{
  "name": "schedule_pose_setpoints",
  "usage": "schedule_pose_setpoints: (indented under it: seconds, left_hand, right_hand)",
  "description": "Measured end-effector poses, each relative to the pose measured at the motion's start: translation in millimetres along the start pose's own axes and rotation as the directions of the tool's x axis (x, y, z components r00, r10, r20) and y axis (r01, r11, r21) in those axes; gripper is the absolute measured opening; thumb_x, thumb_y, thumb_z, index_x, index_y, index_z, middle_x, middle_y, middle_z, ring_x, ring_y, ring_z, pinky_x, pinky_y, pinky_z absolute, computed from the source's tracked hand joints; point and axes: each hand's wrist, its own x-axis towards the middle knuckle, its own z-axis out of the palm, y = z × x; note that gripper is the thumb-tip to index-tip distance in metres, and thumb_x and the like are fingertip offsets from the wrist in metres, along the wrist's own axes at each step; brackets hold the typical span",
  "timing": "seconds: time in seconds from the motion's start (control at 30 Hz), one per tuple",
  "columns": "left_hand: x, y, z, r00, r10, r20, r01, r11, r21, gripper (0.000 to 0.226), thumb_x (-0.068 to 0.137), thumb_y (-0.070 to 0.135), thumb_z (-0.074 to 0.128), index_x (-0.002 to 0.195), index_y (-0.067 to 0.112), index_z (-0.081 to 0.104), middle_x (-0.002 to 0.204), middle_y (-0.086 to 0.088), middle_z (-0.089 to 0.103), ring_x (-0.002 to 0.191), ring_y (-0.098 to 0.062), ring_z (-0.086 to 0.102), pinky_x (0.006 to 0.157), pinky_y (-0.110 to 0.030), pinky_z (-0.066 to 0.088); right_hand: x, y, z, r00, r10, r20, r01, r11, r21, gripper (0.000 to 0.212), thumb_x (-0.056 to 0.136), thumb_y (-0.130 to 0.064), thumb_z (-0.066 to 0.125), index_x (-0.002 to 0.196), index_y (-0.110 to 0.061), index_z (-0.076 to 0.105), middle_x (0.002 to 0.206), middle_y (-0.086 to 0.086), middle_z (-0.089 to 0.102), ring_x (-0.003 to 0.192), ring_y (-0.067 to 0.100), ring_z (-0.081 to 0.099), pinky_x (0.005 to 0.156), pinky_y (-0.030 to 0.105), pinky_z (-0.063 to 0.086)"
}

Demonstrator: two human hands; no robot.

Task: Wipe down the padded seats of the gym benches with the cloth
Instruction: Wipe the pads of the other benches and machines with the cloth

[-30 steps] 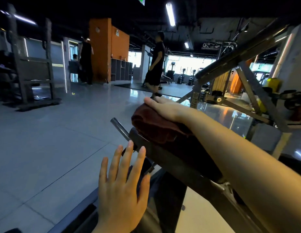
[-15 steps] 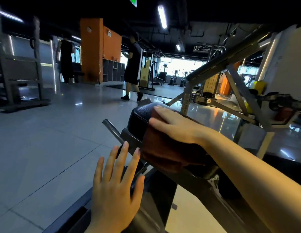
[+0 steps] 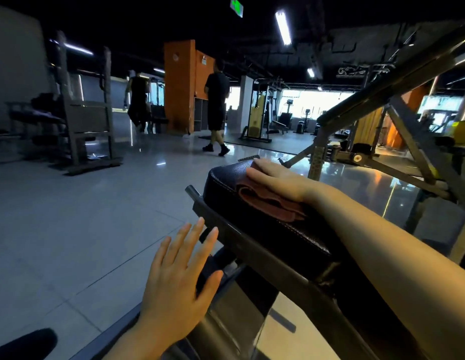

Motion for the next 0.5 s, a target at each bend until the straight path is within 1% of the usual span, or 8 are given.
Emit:
schedule_pose_setpoints:
  seconds: [0.07, 0.1, 0.17, 0.23, 0.3, 0.37, 0.43, 0.5]
  left_hand:
    - [1.7, -0.8, -0.7, 0.998, -0.053, 0.019, 0.055, 0.995, -0.081, 0.064, 0.094, 0.066, 0.022, 0.152, 0.046, 0.006, 0.160, 0.023, -0.006, 0.147, -0.001, -0.003, 0.120, -0.037, 0.007]
    - [2.5, -0.8, -3.6, 0.995, -0.095, 0.027, 0.098, 0.984, -0.149, 0.063, 0.090, 0.070, 0.023, 0.149, 0.053, 0.004, 0.157, 0.029, -0.010, 0.146, 0.003, -0.007, 0.120, -0.041, 0.008]
    - [4.1, 1.4, -17.6, 0.981, -0.183, 0.057, 0.192, 0.945, -0.265, 0.062, 0.084, 0.071, 0.025, 0.143, 0.058, 0.010, 0.155, 0.034, -0.011, 0.145, 0.005, -0.009, 0.121, -0.046, 0.008]
    - [4.1, 8.2, -39.4, 0.968, -0.251, 0.003, 0.241, 0.926, -0.292, 0.065, 0.080, 0.070, 0.027, 0.142, 0.052, 0.018, 0.156, 0.028, -0.004, 0.146, 0.002, -0.008, 0.120, -0.042, 0.005]
    - [-2.1, 21.6, -61.9, 0.958, -0.281, -0.051, 0.259, 0.929, -0.264, 0.067, 0.079, 0.070, 0.029, 0.142, 0.048, 0.023, 0.157, 0.023, 0.002, 0.146, -0.001, -0.005, 0.118, -0.040, 0.004]
    - [-16.2, 42.9, -73.8, 0.961, -0.268, -0.063, 0.250, 0.945, -0.212, 0.065, 0.081, 0.068, 0.030, 0.143, 0.047, 0.025, 0.158, 0.020, 0.006, 0.148, -0.002, -0.004, 0.118, -0.043, 0.006]
    - [-41.7, 71.0, -68.1, 0.967, -0.245, -0.067, 0.236, 0.965, -0.115, 0.063, 0.084, 0.064, 0.031, 0.144, 0.045, 0.028, 0.159, 0.017, 0.009, 0.147, -0.003, -0.005, 0.118, -0.046, 0.006]
    - [-68.8, 97.8, -52.1, 0.975, -0.210, -0.072, 0.212, 0.977, 0.018, 0.061, 0.088, 0.057, 0.035, 0.144, 0.035, 0.040, 0.159, 0.006, 0.021, 0.148, -0.011, 0.005, 0.118, -0.046, 0.007]
  right_hand:
    - [-25.3, -3.5, 3.6, 0.999, -0.046, 0.030, 0.046, 0.999, -0.004, 0.105, 0.073, -0.088, 0.027, 0.156, -0.025, 0.015, 0.163, -0.005, 0.010, 0.149, 0.012, 0.009, 0.121, 0.048, 0.010]
    - [-39.0, -3.4, 5.8, 0.996, -0.078, 0.044, 0.079, 0.997, -0.017, 0.111, 0.069, -0.092, 0.034, 0.156, -0.028, 0.011, 0.164, -0.007, 0.006, 0.150, 0.010, 0.005, 0.121, 0.049, 0.008]
    - [-66.4, -1.5, 10.0, 0.986, -0.152, 0.061, 0.155, 0.986, -0.052, 0.111, 0.071, -0.079, 0.057, 0.156, -0.031, 0.005, 0.164, -0.009, 0.000, 0.149, 0.008, 0.000, 0.122, 0.047, 0.005]
    - [-92.4, 2.3, 13.2, 0.978, -0.205, 0.032, 0.207, 0.973, -0.105, 0.104, 0.080, -0.058, 0.068, 0.156, -0.030, 0.002, 0.163, -0.010, -0.003, 0.149, 0.007, -0.002, 0.122, 0.046, 0.005]
    - [-117.0, 10.2, 17.0, 0.974, -0.225, -0.011, 0.219, 0.959, -0.180, 0.098, 0.086, -0.051, 0.065, 0.156, -0.030, 0.000, 0.163, -0.009, -0.005, 0.149, 0.008, -0.002, 0.122, 0.045, 0.004]
    - [-142.1, 21.2, 22.1, 0.973, -0.227, -0.038, 0.214, 0.952, -0.218, 0.096, 0.088, -0.051, 0.062, 0.155, -0.029, -0.003, 0.163, -0.008, -0.005, 0.150, 0.008, -0.003, 0.123, 0.043, 0.003]
    - [-167.1, 33.8, 27.6, 0.976, -0.203, -0.074, 0.186, 0.964, -0.188, 0.092, 0.090, -0.052, 0.057, 0.155, -0.028, -0.003, 0.163, -0.008, -0.003, 0.150, 0.010, -0.002, 0.123, 0.042, 0.006]
    - [-187.2, 42.5, 32.2, 0.980, -0.158, -0.120, 0.143, 0.982, -0.122, 0.088, 0.092, -0.053, 0.053, 0.156, -0.026, 0.000, 0.164, -0.007, 0.000, 0.150, 0.011, 0.000, 0.123, 0.039, 0.009]
